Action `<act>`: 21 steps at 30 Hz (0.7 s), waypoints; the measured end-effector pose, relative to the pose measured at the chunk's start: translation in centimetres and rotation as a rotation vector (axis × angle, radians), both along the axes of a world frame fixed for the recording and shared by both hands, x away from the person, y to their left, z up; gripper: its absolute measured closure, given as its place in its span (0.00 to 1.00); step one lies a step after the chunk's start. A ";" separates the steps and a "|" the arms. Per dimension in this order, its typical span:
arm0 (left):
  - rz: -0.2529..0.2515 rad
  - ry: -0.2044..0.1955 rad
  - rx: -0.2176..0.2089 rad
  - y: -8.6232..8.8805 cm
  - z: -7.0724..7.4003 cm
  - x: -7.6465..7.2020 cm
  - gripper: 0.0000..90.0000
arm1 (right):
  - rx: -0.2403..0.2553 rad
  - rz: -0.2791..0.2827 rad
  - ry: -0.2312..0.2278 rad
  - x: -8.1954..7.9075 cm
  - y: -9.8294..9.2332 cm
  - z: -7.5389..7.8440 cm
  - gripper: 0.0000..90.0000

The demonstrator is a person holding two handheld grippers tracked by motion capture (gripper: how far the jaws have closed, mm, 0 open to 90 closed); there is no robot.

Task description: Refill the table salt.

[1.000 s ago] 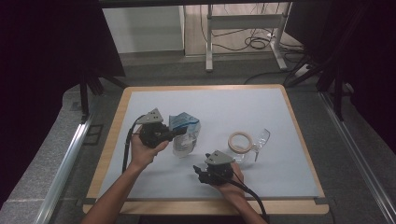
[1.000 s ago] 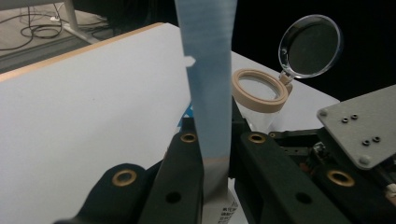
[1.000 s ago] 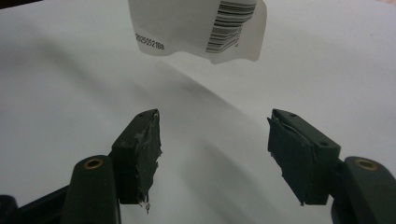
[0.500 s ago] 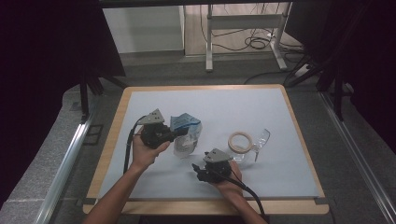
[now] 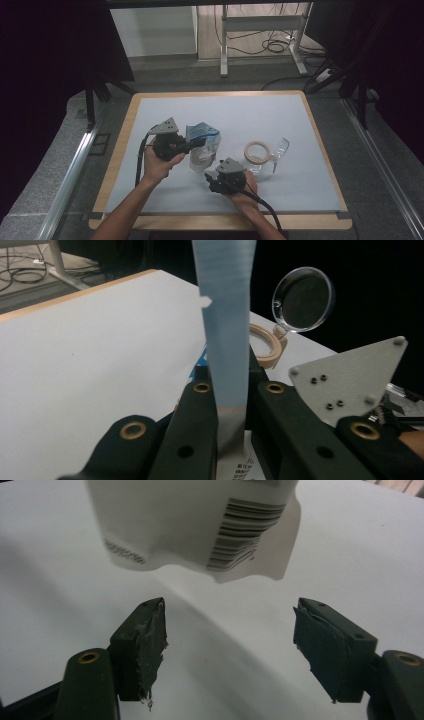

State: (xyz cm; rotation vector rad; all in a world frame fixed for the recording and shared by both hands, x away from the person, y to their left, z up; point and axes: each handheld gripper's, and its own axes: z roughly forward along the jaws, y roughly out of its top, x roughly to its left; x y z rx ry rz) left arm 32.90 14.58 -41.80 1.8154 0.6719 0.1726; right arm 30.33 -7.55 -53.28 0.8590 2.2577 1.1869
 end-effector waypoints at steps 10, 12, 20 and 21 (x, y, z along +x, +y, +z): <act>-0.024 0.007 -0.010 -0.6 0.3 -0.3 1.00 | -0.009 -0.015 -0.041 0.4 0.7 -0.2 0.33; -0.031 0.013 -0.012 -1.0 0.2 -0.2 1.00 | -0.021 -0.006 -0.070 0.4 0.8 -0.1 0.33; -0.037 0.030 -0.012 -2.0 -0.2 0.4 1.00 | -0.037 0.029 -0.109 -0.2 0.9 -0.1 0.38; -0.039 0.033 -0.015 -2.2 -0.2 0.4 1.00 | -0.029 0.032 -0.102 -0.4 0.8 -0.1 0.39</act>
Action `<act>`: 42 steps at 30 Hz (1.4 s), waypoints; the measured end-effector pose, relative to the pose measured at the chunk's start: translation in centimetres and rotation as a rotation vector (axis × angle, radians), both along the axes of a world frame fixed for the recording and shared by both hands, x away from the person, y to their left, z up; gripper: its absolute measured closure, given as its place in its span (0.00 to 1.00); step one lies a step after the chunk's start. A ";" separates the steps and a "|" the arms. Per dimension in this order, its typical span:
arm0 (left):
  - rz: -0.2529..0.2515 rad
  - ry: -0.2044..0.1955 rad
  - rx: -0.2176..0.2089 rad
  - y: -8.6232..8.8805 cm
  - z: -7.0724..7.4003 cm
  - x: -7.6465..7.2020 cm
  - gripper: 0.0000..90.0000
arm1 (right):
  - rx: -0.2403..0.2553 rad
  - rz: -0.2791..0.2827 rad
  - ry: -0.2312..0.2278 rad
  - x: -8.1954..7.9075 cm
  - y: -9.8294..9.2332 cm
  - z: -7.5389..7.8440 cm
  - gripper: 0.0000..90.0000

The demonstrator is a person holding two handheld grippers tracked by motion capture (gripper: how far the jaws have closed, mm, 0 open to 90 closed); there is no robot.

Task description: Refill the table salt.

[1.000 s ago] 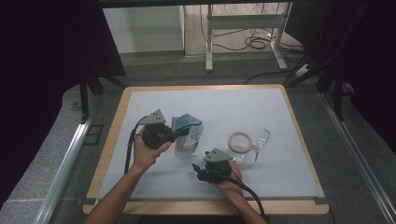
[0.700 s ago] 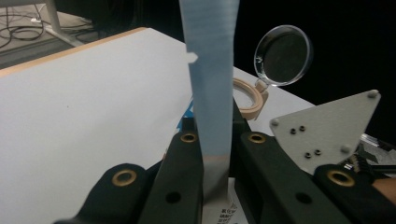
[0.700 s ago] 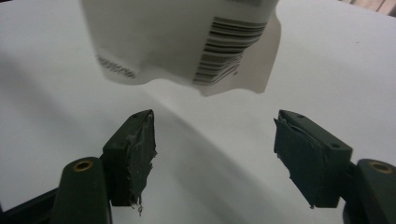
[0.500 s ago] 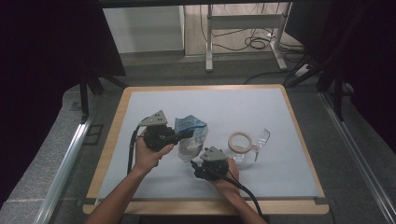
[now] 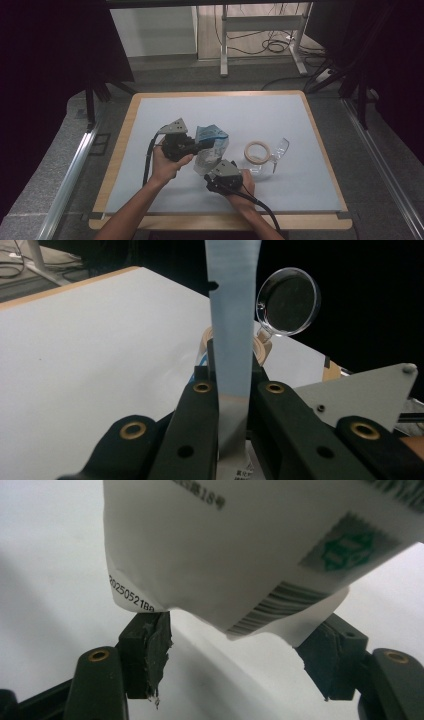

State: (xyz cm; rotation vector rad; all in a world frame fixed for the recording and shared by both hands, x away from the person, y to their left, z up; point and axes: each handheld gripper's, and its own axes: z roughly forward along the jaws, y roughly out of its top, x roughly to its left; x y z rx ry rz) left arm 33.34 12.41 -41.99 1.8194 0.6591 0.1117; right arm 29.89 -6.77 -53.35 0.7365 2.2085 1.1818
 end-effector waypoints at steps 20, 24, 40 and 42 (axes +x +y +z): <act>-0.016 0.015 0.012 -3.0 -0.2 1.1 1.00 | 0.100 0.018 0.105 -0.3 -1.1 0.2 0.45; -0.026 0.012 0.019 -3.5 -0.1 1.2 1.00 | 0.117 0.013 0.111 -0.4 -1.3 0.3 0.45; -0.080 0.009 0.048 -5.8 0.5 2.2 1.00 | 0.160 -0.028 0.108 -0.9 -2.5 0.4 0.44; -0.082 0.013 0.052 -6.0 0.5 2.4 1.00 | 0.163 -0.033 0.108 -0.9 -2.7 0.4 0.44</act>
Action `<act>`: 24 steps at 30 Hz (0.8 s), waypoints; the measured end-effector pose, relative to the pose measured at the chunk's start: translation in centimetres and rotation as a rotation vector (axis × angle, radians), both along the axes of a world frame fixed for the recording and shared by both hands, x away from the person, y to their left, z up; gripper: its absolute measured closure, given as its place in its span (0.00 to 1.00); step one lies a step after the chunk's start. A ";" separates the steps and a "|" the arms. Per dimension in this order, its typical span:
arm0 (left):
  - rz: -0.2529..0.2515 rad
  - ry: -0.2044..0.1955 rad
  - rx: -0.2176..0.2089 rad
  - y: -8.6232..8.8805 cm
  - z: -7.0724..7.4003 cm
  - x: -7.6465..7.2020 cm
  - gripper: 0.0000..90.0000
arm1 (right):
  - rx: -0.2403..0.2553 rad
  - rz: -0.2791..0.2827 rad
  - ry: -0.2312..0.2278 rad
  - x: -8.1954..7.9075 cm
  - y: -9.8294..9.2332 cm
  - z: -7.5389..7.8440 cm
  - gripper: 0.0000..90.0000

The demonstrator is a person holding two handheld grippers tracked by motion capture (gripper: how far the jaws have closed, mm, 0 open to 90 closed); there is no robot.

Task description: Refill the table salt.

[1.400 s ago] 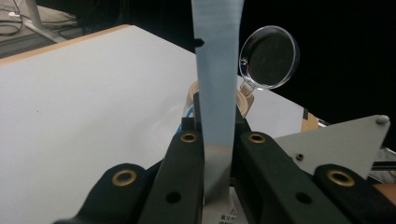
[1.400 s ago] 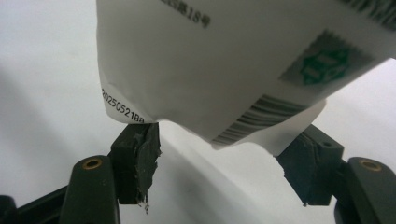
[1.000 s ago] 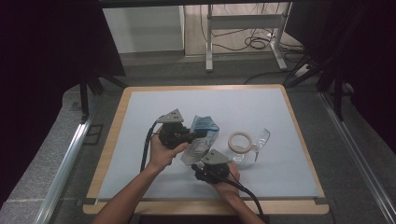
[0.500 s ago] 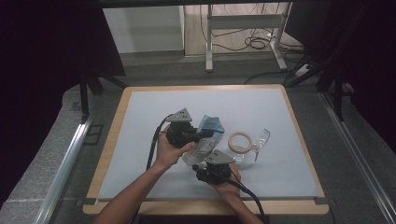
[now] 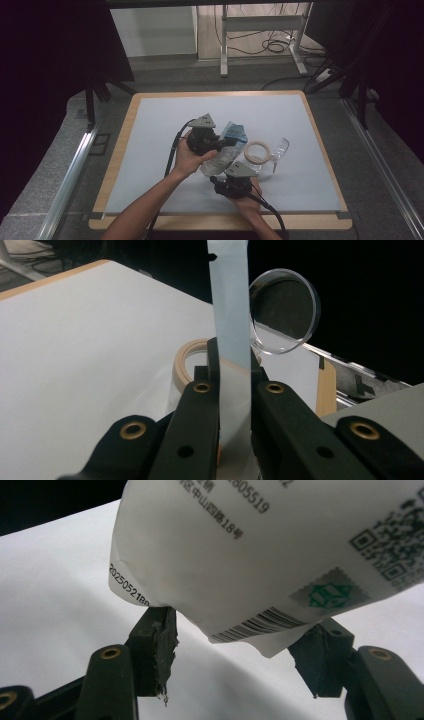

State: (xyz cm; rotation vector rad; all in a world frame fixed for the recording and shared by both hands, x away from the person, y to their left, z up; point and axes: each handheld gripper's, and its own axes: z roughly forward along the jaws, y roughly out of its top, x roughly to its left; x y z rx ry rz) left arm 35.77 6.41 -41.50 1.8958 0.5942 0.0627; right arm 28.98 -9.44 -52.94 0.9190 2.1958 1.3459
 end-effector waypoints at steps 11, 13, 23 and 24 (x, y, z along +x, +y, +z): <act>-0.012 0.018 0.004 -0.4 -0.3 0.8 1.00 | -0.001 -0.011 -0.001 0.1 -0.1 -0.1 0.44; -0.013 0.019 0.006 -0.4 -0.3 0.8 1.00 | 0.001 -0.013 0.000 0.1 0.0 -0.1 0.44; -0.033 0.023 0.037 -1.0 0.1 1.7 1.00 | 0.027 -0.027 0.002 0.2 0.1 0.1 0.44; -0.038 0.024 0.041 -1.1 0.2 1.7 1.00 | 0.025 -0.027 -0.002 0.2 0.0 0.1 0.44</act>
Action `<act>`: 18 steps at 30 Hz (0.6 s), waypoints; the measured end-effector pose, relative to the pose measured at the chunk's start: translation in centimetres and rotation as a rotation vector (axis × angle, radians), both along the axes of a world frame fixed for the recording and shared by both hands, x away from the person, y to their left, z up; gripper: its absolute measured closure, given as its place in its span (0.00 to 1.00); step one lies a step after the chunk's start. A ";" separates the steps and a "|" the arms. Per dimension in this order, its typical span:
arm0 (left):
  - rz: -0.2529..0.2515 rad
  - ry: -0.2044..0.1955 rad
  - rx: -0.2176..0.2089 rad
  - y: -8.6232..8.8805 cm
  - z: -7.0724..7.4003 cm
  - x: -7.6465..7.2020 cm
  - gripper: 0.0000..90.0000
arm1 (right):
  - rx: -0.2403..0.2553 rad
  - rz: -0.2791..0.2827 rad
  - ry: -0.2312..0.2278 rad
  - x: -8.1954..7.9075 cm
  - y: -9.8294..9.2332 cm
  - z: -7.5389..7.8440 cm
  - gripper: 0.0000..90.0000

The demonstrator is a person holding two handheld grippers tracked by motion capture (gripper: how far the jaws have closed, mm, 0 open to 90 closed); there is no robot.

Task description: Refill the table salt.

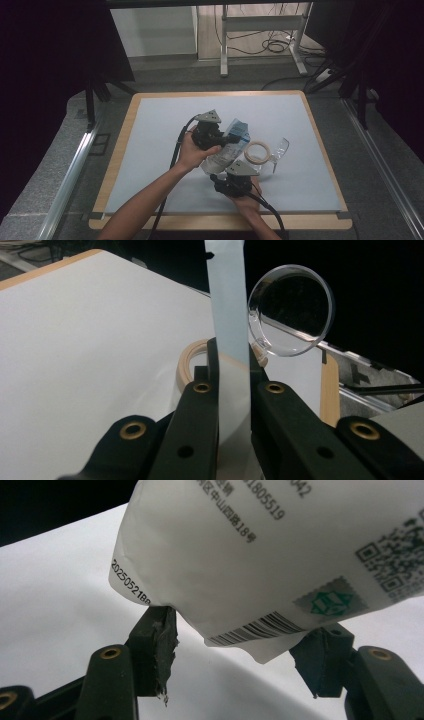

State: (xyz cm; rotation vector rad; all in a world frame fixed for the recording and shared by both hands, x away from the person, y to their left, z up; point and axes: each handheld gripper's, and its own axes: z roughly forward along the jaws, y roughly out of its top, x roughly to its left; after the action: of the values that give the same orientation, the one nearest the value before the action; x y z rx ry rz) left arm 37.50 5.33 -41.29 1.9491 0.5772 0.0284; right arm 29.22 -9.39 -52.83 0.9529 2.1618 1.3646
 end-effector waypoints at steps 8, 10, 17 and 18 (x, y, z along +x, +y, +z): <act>-0.016 0.007 0.025 -0.9 0.3 0.6 1.00 | 0.017 -0.025 0.001 0.0 -0.1 0.2 0.44; -0.021 0.002 0.040 -1.3 0.4 0.7 1.00 | 0.023 -0.030 0.002 -0.1 -0.1 0.3 0.44; -0.027 0.000 0.062 -2.1 0.6 0.8 1.00 | 0.041 -0.043 0.006 0.0 -0.1 0.3 0.44; -0.027 0.000 0.067 -2.2 0.6 0.9 1.00 | 0.044 -0.045 0.007 0.0 -0.1 0.3 0.44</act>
State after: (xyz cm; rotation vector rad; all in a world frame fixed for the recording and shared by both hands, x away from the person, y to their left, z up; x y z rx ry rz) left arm 38.37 3.12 -40.73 2.0217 0.5558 0.0309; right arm 29.19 -9.54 -52.51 1.0181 2.1107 1.3942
